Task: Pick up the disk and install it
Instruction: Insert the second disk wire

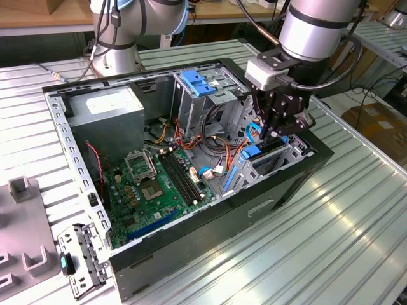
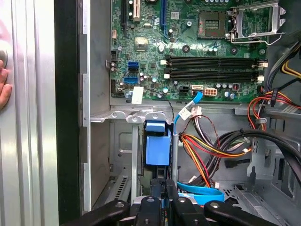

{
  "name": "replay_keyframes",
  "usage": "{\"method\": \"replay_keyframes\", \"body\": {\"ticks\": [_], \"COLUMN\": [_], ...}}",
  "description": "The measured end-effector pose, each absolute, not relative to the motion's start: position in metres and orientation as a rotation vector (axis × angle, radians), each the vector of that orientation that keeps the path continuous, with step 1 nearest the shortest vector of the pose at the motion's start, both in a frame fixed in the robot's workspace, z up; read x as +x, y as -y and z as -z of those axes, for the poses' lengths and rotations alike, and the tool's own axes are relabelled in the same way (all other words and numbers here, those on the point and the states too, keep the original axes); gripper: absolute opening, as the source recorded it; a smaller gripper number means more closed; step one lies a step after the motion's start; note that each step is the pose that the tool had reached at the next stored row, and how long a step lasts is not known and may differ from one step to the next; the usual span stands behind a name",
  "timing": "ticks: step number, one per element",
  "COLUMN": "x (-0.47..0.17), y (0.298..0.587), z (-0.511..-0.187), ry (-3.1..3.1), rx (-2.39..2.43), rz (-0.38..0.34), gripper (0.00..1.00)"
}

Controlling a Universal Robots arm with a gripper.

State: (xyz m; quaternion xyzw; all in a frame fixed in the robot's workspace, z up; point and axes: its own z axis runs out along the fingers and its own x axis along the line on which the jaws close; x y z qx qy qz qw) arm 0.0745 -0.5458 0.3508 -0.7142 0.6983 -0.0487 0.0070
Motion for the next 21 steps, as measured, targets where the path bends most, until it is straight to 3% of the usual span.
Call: {"method": "replay_keyframes", "body": {"ticks": [4,21], "x": [0.0753,0.0762], "y": [0.5460,0.5491], "z": [-0.3493,-0.3449], "ry": [-2.179,-2.184], "rx": [-2.212,-2.204], "rz": [0.121,0.116], "gripper": [0.16,0.16]}}
